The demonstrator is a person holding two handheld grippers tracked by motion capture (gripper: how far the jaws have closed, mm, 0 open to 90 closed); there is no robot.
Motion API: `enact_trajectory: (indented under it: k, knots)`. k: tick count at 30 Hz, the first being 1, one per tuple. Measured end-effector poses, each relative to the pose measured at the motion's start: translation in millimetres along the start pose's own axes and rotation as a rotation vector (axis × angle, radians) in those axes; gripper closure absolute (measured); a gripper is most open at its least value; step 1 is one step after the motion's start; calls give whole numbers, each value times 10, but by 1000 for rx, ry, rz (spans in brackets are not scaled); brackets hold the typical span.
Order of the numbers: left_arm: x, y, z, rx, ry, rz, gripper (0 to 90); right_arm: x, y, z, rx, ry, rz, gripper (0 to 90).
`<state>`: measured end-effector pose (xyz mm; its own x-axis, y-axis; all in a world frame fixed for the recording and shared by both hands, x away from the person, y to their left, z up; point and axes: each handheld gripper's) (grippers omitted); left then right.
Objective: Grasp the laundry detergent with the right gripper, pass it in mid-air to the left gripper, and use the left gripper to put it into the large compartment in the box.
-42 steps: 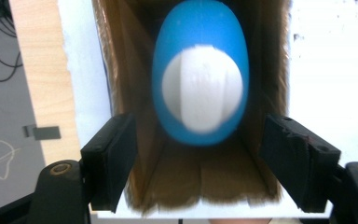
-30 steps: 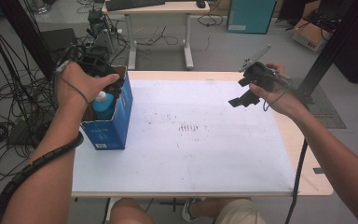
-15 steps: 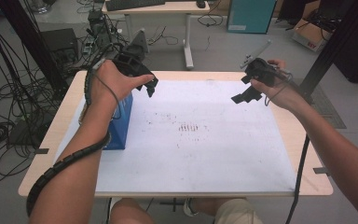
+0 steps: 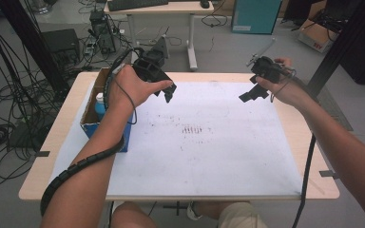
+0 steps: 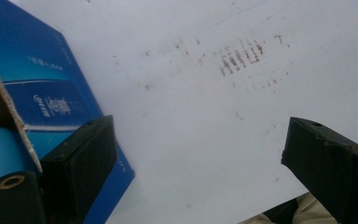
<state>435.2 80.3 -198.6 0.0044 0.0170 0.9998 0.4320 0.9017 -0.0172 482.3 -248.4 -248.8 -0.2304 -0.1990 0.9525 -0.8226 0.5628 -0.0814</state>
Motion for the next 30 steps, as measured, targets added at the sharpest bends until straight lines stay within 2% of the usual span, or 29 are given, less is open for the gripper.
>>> enact_trajectory:
  k: [9, 30]
  knots:
    - [-27, -37, -33, -32, 3, 0, 103, 11, -55, -26, -6, 17, 13, 76]
    - [-53, -73, -35, -41, 1, 4, 102, 51, -95, -19, 1, 28, 28, 77]
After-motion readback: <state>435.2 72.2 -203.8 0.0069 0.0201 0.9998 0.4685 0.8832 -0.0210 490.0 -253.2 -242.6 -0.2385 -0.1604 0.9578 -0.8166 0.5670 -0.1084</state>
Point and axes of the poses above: each handheld gripper's, and its own axes: x roughly backward along the jaws, z roughly out of its underside, y roughly to its left, and after that the axes turned 13 degrees about y, right-handed
